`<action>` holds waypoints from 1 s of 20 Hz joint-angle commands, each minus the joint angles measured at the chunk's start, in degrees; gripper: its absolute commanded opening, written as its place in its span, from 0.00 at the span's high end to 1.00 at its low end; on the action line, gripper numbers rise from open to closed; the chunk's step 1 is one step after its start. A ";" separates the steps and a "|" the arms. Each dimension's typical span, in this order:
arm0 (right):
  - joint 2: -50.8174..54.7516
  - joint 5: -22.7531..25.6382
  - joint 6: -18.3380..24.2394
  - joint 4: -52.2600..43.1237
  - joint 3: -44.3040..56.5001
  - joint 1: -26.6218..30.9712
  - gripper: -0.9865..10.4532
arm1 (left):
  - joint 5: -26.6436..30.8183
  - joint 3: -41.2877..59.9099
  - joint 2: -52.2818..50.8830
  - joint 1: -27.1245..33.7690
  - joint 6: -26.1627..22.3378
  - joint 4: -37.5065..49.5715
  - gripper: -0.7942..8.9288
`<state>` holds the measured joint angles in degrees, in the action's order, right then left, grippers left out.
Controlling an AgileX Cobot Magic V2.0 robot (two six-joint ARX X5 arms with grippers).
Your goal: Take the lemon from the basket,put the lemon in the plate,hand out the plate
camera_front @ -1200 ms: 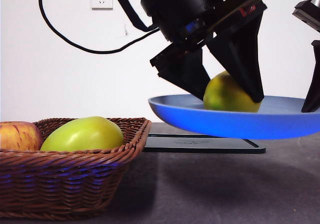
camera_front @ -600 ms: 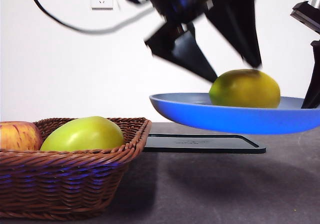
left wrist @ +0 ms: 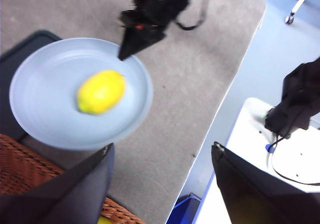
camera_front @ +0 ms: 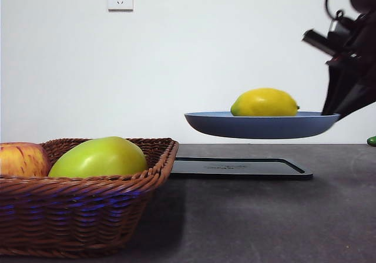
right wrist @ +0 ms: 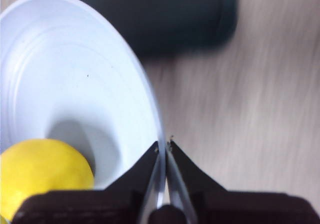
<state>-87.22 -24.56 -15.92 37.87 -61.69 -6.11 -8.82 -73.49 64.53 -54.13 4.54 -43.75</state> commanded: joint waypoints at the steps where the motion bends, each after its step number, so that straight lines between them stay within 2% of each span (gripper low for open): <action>1: -7.26 -0.57 0.37 -0.98 -7.58 0.79 0.91 | 0.07 -0.83 -1.62 -0.48 0.37 -0.37 0.57; 9: -27.04 -0.59 0.11 -3.52 -26.16 1.27 0.91 | 4.20 -0.83 -2.75 -0.48 0.35 -1.55 0.57; 14: -31.69 -0.63 -0.09 -3.76 -27.04 1.27 0.91 | 7.39 -0.83 -2.75 -0.48 0.33 -1.42 0.57; 18: -32.54 -0.52 1.20 -3.58 -27.04 1.27 0.91 | 7.54 -0.83 -2.75 -0.48 0.35 -1.31 0.57; 20: -32.54 -0.44 1.70 -3.56 -27.04 1.31 0.85 | 7.80 -0.83 -2.75 -0.48 0.35 -1.29 0.57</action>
<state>-118.89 -24.64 -14.98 34.68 -87.31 -4.75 -1.10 -73.49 61.25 -54.13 4.54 -45.76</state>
